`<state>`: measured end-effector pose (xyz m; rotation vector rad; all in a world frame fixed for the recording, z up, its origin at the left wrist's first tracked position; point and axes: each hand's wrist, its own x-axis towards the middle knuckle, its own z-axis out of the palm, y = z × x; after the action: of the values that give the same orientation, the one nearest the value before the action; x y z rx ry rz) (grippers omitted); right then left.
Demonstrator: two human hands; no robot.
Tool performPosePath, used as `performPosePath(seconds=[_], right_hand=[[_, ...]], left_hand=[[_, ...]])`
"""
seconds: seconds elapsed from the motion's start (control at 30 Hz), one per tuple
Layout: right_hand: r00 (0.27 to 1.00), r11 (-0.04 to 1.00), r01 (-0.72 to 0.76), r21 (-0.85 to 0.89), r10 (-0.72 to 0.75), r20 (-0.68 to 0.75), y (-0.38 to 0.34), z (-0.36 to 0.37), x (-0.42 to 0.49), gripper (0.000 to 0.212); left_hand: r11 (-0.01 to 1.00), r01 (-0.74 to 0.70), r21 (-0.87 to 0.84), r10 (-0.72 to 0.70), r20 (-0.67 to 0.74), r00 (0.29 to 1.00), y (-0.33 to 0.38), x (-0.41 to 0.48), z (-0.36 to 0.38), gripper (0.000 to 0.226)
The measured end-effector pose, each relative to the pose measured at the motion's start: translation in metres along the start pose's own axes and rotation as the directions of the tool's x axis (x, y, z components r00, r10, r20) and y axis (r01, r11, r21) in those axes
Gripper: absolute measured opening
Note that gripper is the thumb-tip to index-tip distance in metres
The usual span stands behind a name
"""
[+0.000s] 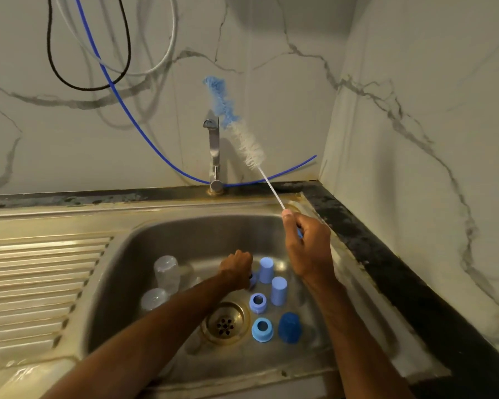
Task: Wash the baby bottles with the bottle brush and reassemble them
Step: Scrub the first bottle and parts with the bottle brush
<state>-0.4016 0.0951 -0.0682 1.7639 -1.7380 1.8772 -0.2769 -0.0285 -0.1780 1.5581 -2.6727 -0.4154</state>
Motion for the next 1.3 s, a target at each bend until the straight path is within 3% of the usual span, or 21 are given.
performPosePath(seconds=[0.23,0.4,0.67,0.9,1.03,1.1,1.17,1.23,1.3], right_hand=[[1.000,1.000,-0.023,-0.016,0.023,0.003,0.000,0.001,0.000,0.048],[1.000,1.000,-0.022,-0.023,0.022,-0.010,0.001,0.001,0.000,0.047],[1.000,1.000,-0.011,-0.029,0.010,-0.024,0.005,0.003,-0.001,0.044],[1.000,1.000,0.005,-0.017,-0.005,-0.003,-0.003,0.000,0.001,0.047],[0.999,1.000,0.018,0.014,-0.019,0.034,-0.011,-0.002,-0.002,0.050],[0.999,0.999,0.016,0.035,-0.018,0.050,-0.016,-0.002,-0.004,0.050],[0.997,0.999,0.032,0.044,-0.035,0.072,-0.019,0.001,-0.007,0.050],[0.992,0.997,0.052,0.054,-0.058,0.110,-0.022,0.005,-0.011,0.052],[0.984,0.997,0.041,0.060,-0.050,0.169,-0.023,0.011,-0.014,0.055]], left_hand=[[0.995,-0.013,0.098,0.010,0.025,1.000,-0.004,0.004,0.000,0.047],[0.993,-0.103,0.064,0.100,0.049,0.994,0.008,0.002,-0.010,0.100],[0.977,-0.211,0.021,0.210,0.025,0.977,0.029,0.015,-0.016,0.052],[0.978,-0.189,-0.093,0.182,-0.077,0.980,0.021,0.012,-0.028,0.045],[0.932,-0.248,-0.265,0.191,-0.225,0.956,0.002,-0.014,-0.064,0.038],[0.873,-0.266,-0.409,0.142,-0.309,0.940,-0.014,-0.033,-0.081,0.033],[0.746,-0.243,-0.619,0.034,-0.329,0.944,-0.032,-0.053,-0.096,0.024],[0.507,-0.199,-0.839,-0.069,-0.270,0.960,-0.050,-0.073,-0.108,0.019],[0.293,-0.139,-0.946,-0.151,-0.189,0.970,-0.067,-0.090,-0.118,0.022]])
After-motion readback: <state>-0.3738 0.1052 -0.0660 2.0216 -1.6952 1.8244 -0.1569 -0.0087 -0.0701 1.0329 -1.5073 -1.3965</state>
